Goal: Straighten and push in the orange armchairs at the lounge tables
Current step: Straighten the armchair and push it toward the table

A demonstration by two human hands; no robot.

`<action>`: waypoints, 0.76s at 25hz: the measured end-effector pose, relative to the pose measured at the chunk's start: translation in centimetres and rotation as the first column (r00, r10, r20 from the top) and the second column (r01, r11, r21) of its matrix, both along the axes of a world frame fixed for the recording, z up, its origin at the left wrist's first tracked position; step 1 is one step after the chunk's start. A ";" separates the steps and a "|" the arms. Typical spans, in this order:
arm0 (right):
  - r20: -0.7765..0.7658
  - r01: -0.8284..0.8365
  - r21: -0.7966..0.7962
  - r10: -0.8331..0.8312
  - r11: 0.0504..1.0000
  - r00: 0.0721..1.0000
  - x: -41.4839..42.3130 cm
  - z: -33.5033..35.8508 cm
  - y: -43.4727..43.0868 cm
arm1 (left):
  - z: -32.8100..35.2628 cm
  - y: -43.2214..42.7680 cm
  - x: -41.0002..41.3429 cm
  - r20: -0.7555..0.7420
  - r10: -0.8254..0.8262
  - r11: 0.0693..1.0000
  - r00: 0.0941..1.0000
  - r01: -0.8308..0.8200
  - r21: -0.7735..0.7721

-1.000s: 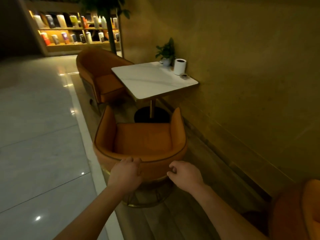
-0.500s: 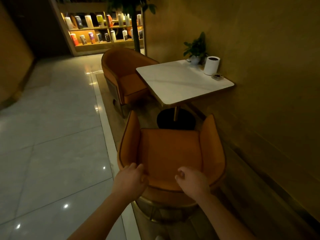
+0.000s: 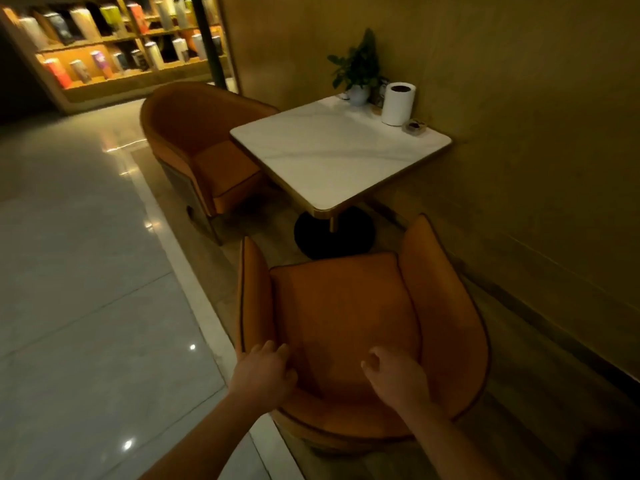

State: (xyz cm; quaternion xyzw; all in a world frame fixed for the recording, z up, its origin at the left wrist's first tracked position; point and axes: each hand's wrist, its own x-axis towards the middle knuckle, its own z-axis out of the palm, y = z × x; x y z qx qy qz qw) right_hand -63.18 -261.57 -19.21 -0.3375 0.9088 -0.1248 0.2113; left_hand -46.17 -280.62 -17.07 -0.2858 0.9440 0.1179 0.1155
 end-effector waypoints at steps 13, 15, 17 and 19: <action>-0.329 0.483 0.131 -0.421 0.866 0.845 13.0 -5.7 -7.5 | -11.6 -14.4 -1.1 0.149 -0.525 0.848 0.838 0.530 0.013; -0.367 0.505 0.097 -0.441 0.858 0.819 13.0 -6.3 -7.6 | -13.4 -15.2 -1.1 0.142 -0.544 0.834 0.827 0.551 -0.014; -0.384 0.509 0.066 -0.449 0.858 0.807 12.9 -6.8 -7.3 | -14.9 -15.2 -0.7 0.093 -0.553 0.828 0.828 0.558 -0.050; -0.393 0.508 0.061 -0.447 0.859 0.804 12.8 -7.1 -7.2 | -16.2 -15.2 -0.2 0.027 -0.531 0.846 0.847 0.531 -0.038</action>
